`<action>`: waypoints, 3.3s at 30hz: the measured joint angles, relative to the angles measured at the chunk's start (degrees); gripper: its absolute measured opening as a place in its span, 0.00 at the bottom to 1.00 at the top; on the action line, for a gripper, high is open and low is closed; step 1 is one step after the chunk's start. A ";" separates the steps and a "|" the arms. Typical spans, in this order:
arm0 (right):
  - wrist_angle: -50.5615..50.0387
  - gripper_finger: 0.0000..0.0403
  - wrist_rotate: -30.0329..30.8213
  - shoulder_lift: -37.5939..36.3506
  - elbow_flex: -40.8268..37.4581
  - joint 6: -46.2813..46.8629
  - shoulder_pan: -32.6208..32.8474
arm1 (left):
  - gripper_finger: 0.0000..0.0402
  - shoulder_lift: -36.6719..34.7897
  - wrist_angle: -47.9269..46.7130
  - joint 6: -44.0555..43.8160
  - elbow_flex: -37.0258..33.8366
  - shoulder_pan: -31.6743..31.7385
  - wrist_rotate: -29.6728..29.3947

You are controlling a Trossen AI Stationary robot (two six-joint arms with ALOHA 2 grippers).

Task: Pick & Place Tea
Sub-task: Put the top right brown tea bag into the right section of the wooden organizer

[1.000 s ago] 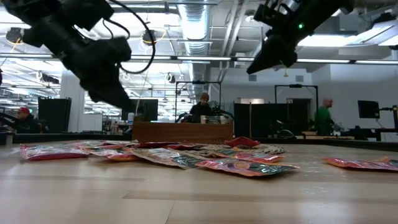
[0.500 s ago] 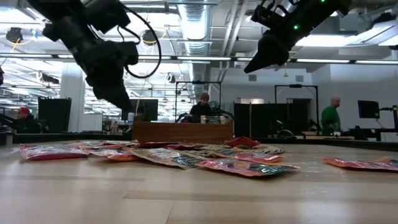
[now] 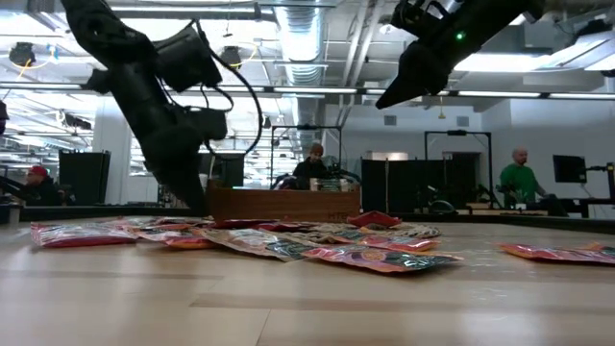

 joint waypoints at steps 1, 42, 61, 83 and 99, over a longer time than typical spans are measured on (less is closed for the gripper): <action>0.00 0.16 0.00 0.00 0.00 -0.24 0.19 | 0.25 0.68 0.21 -0.18 0.00 0.04 0.45; 0.04 0.16 0.07 0.00 0.04 -0.39 0.25 | 0.00 -2.89 4.47 -5.56 4.46 -5.55 2.51; 16.93 0.16 -18.25 0.00 0.04 2.82 2.77 | 0.00 -7.70 4.58 -0.34 15.22 -10.72 -2.75; 22.46 0.53 -34.49 1.25 0.04 7.66 2.55 | 0.00 -7.70 9.05 8.53 23.17 -15.41 -11.10; 28.46 0.33 -34.45 3.76 0.07 7.10 2.50 | 0.00 -7.53 12.82 10.41 23.19 -15.41 -13.07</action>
